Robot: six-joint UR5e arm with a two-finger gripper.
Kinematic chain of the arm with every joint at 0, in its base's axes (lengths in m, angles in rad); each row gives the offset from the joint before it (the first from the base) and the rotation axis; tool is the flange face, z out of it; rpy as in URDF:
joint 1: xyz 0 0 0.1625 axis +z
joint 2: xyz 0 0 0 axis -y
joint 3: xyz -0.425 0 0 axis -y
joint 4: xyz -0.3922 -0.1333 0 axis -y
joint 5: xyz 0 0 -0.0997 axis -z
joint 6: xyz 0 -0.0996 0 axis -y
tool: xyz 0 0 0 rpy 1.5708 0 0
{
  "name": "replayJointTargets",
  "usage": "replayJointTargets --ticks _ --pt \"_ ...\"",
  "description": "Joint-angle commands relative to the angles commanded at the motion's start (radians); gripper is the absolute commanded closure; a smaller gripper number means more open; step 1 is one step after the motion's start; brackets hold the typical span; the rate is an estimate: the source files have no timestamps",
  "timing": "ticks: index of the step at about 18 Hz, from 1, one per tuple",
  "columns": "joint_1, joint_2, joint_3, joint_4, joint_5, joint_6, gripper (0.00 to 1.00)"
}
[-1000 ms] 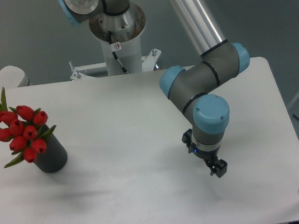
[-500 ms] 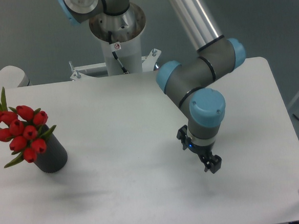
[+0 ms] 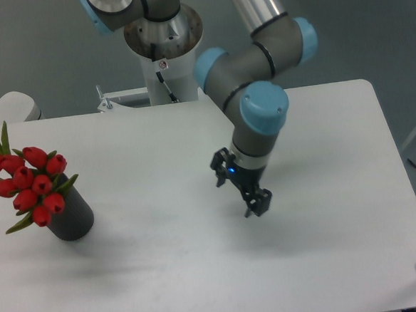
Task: Pick up the flowers from the vase
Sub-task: 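Swing the open gripper over to the red tulip stems above the vase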
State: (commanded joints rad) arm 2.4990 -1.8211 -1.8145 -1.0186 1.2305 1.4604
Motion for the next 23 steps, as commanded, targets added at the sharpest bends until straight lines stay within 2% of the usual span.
replayJointTargets --ticks 3,9,12,16,19,23 --pt "-0.032 0.042 -0.045 0.002 -0.048 -0.052 0.00" --pt "-0.106 0.086 -0.057 0.000 -0.167 -0.141 0.00" --pt "-0.108 0.121 -0.094 0.000 -0.314 -0.147 0.00" --pt "-0.100 0.141 -0.143 0.003 -0.512 -0.146 0.00" --pt "-0.109 0.196 -0.195 0.005 -0.525 -0.141 0.00" --pt "-0.141 0.187 -0.197 0.020 -0.566 -0.147 0.00"
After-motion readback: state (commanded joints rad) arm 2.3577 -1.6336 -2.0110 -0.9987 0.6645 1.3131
